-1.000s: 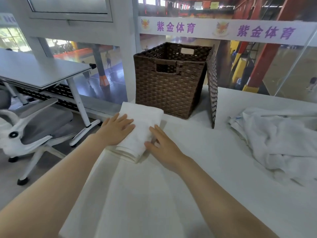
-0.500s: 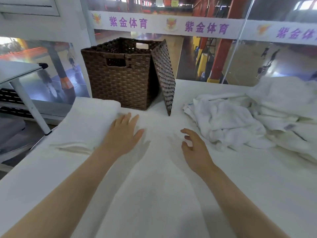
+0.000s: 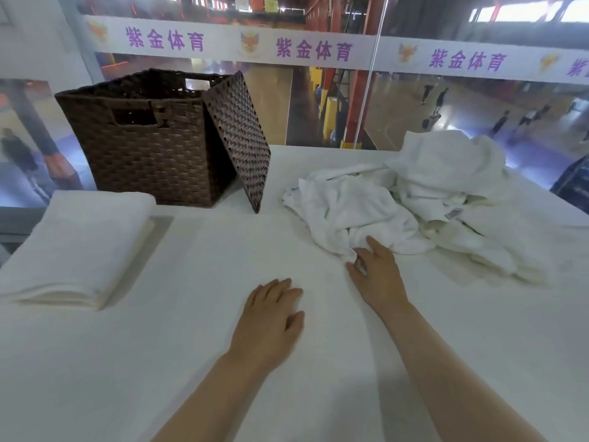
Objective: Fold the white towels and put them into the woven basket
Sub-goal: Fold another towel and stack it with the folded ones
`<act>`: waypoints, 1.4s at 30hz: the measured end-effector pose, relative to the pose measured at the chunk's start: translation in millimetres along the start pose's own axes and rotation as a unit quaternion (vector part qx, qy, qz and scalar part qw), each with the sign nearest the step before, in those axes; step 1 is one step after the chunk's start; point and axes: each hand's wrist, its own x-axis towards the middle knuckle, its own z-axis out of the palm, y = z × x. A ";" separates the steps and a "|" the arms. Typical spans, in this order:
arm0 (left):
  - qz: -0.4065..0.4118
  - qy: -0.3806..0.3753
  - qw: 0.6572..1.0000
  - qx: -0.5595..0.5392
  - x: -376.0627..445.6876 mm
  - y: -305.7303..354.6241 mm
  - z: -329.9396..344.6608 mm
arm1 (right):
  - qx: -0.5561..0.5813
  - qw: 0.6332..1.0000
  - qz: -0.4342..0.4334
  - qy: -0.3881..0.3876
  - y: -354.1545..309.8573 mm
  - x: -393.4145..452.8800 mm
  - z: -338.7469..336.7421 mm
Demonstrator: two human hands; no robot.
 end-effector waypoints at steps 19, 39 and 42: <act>-0.125 0.104 0.927 -0.337 4.7 6.8 -23.7 | 0.175 0.972 -0.137 -0.069 -44.3 -107.3 -51.0; -0.248 0.046 0.923 -0.290 45.1 -10.3 -31.5 | 0.194 0.979 0.055 -0.019 -34.8 -132.4 -53.8; -0.212 0.106 0.916 -0.323 35.9 -14.6 -32.0 | 0.144 0.989 0.007 -0.031 -35.3 -130.7 -52.5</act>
